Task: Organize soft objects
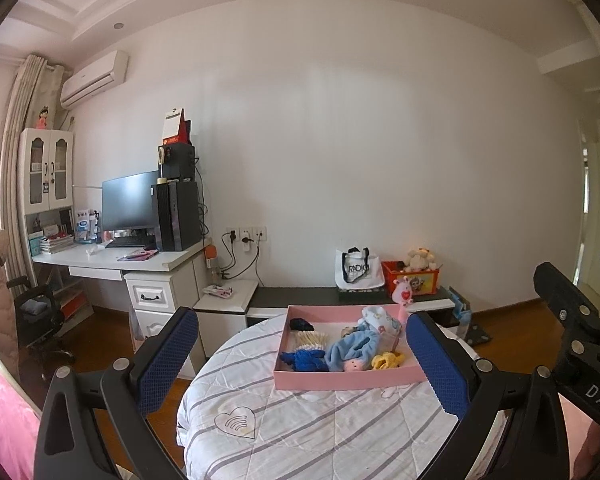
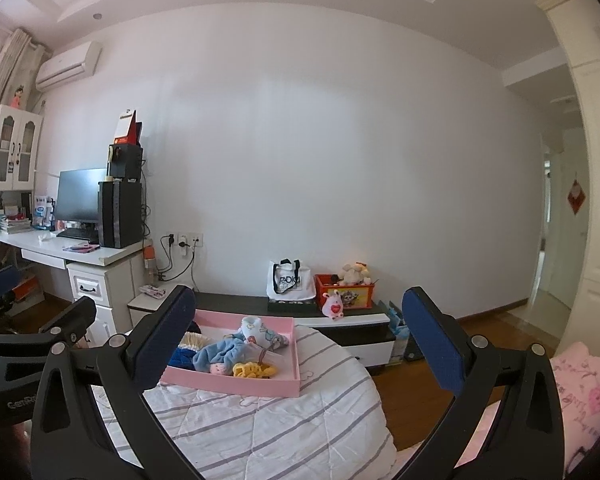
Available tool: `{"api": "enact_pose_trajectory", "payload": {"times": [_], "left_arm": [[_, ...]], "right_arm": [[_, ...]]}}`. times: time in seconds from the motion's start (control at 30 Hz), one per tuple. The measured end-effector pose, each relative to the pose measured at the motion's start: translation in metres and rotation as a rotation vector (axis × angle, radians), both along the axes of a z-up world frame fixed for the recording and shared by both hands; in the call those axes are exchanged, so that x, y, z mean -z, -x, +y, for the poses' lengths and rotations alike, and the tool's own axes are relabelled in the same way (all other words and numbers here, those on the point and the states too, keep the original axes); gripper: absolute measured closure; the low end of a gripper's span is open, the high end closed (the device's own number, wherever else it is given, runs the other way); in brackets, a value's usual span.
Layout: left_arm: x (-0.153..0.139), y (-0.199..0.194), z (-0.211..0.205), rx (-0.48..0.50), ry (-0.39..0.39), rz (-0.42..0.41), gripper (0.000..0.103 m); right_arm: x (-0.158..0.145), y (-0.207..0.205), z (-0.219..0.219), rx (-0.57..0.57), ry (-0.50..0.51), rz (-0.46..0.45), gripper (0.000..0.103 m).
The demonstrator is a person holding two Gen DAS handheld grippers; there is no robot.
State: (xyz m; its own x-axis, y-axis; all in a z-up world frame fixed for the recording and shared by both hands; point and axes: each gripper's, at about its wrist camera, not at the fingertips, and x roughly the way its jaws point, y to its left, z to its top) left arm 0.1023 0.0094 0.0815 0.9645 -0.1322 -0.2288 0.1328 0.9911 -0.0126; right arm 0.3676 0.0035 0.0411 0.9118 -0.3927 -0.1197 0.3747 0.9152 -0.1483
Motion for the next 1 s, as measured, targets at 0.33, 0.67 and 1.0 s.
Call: {"api": "enact_pose_trajectory", "payload": {"times": [0.33, 0.67, 1.0], "left_arm": [[-0.0005, -0.0008, -0.0027, -0.006, -0.004, -0.007, 0.000], [0.0022, -0.0006, -0.0068, -0.018, -0.003, -0.007, 0.000], [0.0036, 0.0028, -0.0078, -0.022, -0.005, -0.020, 0.000]], "right_arm": [[-0.0014, 0.0013, -0.0008, 0.011, -0.004, -0.002, 0.000], [-0.0022, 0.0023, 0.0017, 0.008, 0.000, -0.003, 0.000], [-0.0025, 0.0029, 0.0031, 0.006, -0.001, 0.002, 0.000]]}}
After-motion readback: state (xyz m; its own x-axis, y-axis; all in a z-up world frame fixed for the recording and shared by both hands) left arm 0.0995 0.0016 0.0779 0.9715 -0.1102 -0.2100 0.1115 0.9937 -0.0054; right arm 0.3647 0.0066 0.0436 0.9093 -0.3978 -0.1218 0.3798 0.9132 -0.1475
